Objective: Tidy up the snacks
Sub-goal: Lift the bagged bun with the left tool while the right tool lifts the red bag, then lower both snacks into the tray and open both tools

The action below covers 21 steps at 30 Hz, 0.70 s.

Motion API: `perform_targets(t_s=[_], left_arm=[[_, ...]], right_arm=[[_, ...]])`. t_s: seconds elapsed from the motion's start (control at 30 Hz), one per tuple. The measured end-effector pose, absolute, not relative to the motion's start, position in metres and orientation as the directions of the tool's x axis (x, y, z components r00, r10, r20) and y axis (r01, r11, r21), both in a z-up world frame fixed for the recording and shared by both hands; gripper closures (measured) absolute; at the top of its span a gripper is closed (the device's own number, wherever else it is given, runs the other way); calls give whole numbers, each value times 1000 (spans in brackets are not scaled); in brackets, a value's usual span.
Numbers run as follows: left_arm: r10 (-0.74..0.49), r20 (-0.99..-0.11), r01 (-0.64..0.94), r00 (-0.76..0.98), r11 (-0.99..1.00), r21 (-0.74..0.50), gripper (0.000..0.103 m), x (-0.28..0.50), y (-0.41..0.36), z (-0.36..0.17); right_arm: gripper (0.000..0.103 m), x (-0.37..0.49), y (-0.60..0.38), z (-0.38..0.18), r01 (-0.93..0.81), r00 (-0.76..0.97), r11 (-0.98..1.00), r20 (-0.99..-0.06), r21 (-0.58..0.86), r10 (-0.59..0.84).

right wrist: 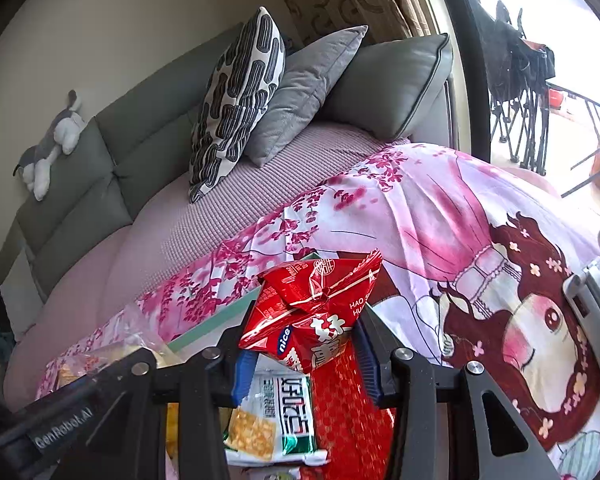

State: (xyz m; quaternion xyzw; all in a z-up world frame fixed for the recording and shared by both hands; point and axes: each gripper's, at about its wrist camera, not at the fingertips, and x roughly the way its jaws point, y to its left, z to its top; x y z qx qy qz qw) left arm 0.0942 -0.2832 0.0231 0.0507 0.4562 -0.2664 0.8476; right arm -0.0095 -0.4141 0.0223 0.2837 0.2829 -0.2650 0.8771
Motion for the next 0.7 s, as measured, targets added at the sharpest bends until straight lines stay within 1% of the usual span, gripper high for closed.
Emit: perform_targets(t_s=[0.33, 0.6, 0.67, 0.7], left_arm=[[-380, -811, 503, 444, 855, -125, 41, 102, -301, 18], [-384, -817, 494, 429, 857, -144, 40, 102, -301, 19], [-393, -819, 494, 419, 855, -157, 38, 102, -300, 20], [-399, -819, 493, 412, 854, -168, 34, 101, -299, 20]], right_arm=[[56, 2, -420, 6, 629, 679, 700, -677, 338, -284], [55, 4, -420, 3, 637, 657, 701, -702, 320, -275], [55, 4, -420, 3, 631, 657, 705, -706, 324, -264], [54, 5, -420, 3, 628, 656, 708, -709, 323, -258]])
